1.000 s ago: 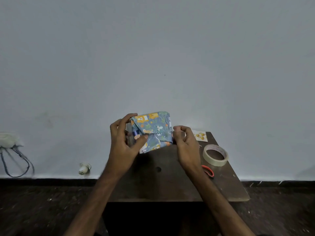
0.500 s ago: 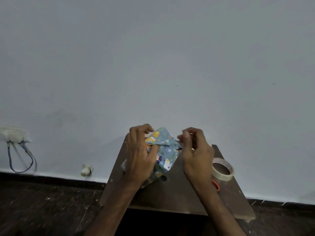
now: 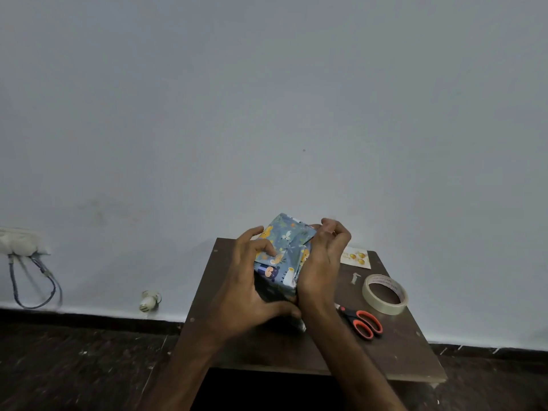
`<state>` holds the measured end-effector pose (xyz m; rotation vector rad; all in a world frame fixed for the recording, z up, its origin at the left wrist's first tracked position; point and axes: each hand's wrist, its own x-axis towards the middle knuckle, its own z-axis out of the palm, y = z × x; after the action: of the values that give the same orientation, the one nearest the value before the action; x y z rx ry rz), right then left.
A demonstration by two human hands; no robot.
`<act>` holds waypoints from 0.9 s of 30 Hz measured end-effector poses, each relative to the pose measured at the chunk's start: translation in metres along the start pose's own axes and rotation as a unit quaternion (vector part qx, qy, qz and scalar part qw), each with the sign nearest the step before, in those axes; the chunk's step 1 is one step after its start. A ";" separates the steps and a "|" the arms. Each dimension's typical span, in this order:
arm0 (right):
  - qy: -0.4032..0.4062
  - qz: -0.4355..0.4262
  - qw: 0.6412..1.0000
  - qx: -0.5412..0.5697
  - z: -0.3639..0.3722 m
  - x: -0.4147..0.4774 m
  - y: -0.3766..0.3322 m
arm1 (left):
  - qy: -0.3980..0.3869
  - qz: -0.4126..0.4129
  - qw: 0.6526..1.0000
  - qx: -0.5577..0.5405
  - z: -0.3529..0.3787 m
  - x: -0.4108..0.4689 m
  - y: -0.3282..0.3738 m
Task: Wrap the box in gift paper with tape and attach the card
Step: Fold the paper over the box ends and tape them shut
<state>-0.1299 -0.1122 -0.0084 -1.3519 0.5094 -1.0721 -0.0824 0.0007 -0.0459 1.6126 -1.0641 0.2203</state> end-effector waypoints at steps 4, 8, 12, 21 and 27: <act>-0.027 0.058 0.996 0.057 -0.006 0.009 0.006 | 0.041 0.017 0.998 0.032 0.003 -0.002 0.006; -0.015 -0.121 0.992 -0.032 -0.032 0.021 -0.013 | 0.058 0.046 0.995 0.068 0.003 0.001 0.012; -0.070 -0.465 0.829 -0.303 -0.053 0.027 -0.024 | 0.048 0.063 0.991 0.109 0.002 0.003 0.012; -0.099 -0.626 0.627 -0.452 -0.058 0.019 0.001 | 0.025 0.069 0.988 0.135 -0.001 0.002 0.011; -0.132 -0.620 0.629 -0.450 -0.057 0.019 0.001 | 0.022 0.064 0.989 0.134 -0.003 0.002 0.009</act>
<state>-0.1681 -0.1580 -0.0158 -2.9221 -0.3370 -1.7253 -0.0864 0.0023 -0.0374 1.7688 -1.1423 0.5017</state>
